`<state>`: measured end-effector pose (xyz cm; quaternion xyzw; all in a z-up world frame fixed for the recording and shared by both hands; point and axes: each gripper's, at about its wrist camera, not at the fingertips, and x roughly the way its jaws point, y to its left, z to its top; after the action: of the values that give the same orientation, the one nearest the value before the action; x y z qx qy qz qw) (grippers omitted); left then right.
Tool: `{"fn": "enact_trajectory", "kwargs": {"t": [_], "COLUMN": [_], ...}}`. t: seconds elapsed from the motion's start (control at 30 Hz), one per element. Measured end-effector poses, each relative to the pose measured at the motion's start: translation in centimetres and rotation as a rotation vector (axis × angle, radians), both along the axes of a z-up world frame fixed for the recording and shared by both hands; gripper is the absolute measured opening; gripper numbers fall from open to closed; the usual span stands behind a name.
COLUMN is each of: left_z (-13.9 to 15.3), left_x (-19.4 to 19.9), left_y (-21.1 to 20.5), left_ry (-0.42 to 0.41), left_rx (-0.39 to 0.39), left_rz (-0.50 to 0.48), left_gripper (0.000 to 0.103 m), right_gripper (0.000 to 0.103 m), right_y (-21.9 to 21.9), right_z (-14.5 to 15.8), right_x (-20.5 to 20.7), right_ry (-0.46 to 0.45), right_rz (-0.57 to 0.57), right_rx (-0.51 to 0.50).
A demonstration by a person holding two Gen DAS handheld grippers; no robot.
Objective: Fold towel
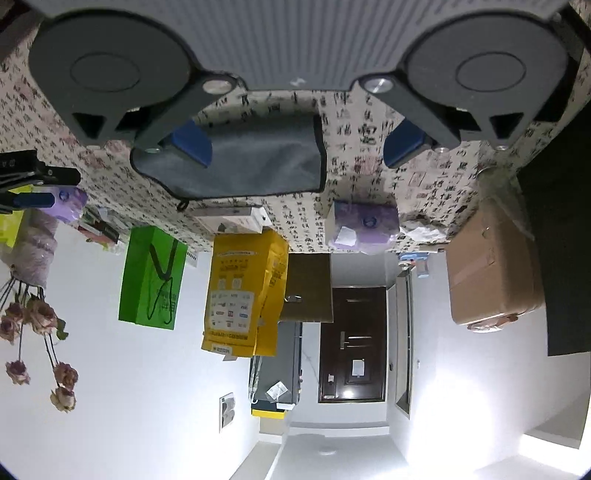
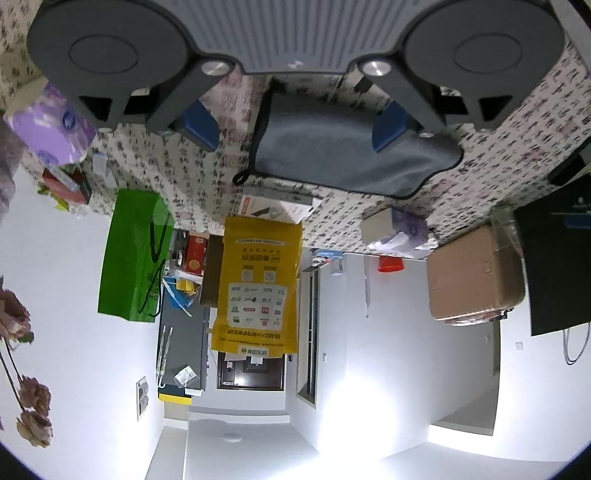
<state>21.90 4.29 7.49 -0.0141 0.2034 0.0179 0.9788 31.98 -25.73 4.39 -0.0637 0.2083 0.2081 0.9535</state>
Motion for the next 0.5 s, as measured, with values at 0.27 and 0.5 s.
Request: {"fn": "enact_trajectory", "kwargs": {"t": [0.27,0.5], "left_z": [-1.2,-2.2], "left_x": [-3.8,-6.9], "left_y": [-1.4,-2.2], "left_ry": [-0.027,-0.032], "left_rx": [0.011,0.020], "left_rz": [-0.024,-0.044], "left_gripper": [0.103,0.103], "right_gripper": [0.090,0.095], "right_y": [-0.2,-1.1], "right_z": [-0.6,-0.5], "right_x": [-5.3,-9.1], "right_ry": [-0.022,-0.048], "right_rz": [0.011,-0.015], "right_rx": [0.021,0.069]}}
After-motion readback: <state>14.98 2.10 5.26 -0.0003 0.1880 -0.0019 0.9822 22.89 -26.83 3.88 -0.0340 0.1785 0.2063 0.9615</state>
